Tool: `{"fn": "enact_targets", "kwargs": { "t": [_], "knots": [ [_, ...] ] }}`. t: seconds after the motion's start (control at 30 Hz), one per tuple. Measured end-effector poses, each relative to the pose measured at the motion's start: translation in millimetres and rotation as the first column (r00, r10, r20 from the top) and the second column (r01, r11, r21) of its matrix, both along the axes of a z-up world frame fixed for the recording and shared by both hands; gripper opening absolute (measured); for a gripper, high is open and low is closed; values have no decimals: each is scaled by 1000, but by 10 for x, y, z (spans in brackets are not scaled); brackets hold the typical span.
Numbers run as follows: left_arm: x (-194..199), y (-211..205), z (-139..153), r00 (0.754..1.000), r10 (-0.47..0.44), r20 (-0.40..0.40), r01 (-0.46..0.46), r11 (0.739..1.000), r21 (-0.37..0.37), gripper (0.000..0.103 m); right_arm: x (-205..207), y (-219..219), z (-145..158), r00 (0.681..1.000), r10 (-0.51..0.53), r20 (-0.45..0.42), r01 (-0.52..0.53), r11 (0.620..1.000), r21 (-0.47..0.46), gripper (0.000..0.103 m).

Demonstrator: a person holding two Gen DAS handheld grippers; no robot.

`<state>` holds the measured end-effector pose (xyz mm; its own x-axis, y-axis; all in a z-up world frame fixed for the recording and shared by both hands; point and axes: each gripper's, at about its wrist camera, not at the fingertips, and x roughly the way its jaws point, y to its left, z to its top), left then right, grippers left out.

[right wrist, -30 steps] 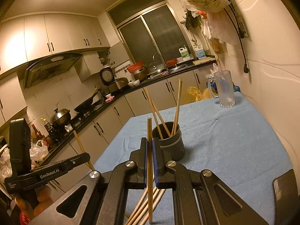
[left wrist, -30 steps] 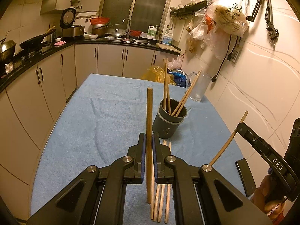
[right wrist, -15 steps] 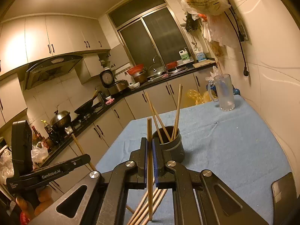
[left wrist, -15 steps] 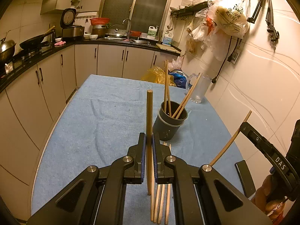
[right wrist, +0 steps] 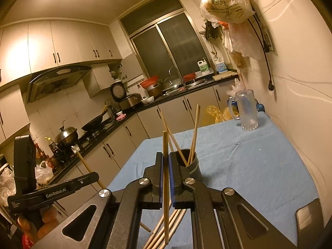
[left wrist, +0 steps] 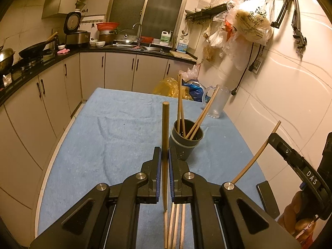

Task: Organize utensils
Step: 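Lift both held chopsticks upright and carry them above the black holder, then lower the chopsticks into the black holder and open both grippers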

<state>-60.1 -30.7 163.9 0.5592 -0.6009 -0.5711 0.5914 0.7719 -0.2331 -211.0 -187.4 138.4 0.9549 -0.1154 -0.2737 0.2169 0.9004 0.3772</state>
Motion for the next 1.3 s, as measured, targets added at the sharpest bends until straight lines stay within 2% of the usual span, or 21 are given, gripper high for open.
{"fn": "enact_targets", "kwargs": {
  "t": [1.0,1.3],
  "knots": [
    [163,-282,433,999,-28,47,29,999,-17,6,17,-308,430,996,-51,74,53,998,-20,5],
    [284,-397,730,995,-28,93,32,998,-45,6,154,-424,637,992,-74,98,77,997,-32,5]
  ]
}}
